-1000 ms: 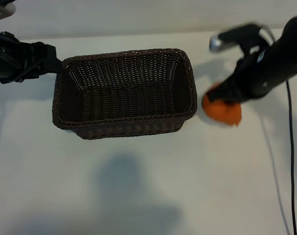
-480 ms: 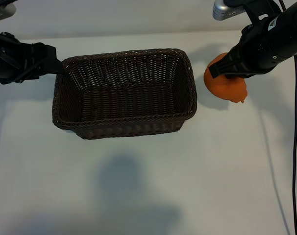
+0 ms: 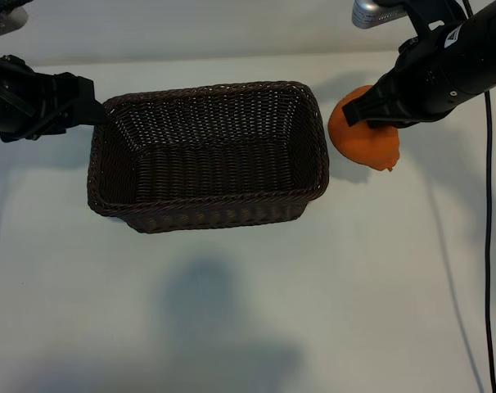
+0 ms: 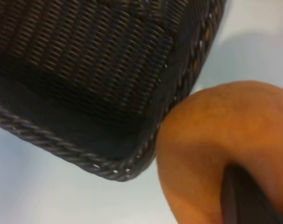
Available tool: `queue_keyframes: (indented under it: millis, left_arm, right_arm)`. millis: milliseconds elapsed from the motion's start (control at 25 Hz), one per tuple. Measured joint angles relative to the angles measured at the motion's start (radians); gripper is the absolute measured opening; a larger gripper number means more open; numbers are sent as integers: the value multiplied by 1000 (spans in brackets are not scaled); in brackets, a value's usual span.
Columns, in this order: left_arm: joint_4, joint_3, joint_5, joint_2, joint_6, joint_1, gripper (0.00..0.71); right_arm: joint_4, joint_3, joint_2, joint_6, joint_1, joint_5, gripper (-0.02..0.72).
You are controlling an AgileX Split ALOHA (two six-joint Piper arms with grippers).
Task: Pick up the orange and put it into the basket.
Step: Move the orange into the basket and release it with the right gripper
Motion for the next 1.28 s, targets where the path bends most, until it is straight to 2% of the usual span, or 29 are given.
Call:
queue_keyframes:
  millis: [160, 280, 400, 600, 840, 1280]
  left_arm:
    - [0, 0, 0, 0, 0, 0, 592]
    - [0, 0, 0, 0, 0, 0, 590]
    - [0, 0, 0, 0, 0, 0, 590]
    - [0, 0, 2, 0, 0, 0, 590]
    - [0, 0, 4, 0, 2, 0, 590]
    - [0, 0, 4, 0, 2, 0, 590]
  right_arm:
    - [1, 0, 2, -18, 36, -21, 48]
    - [5, -1, 7, -21, 90, -63, 48]
    - [15, -44, 46, -23, 149, -71, 48]
    - [18, -186, 176, -23, 221, -13, 48]
    - [20, -335, 278, -23, 245, 74, 48]
    - [20, -389, 323, -43, 246, 88, 48]
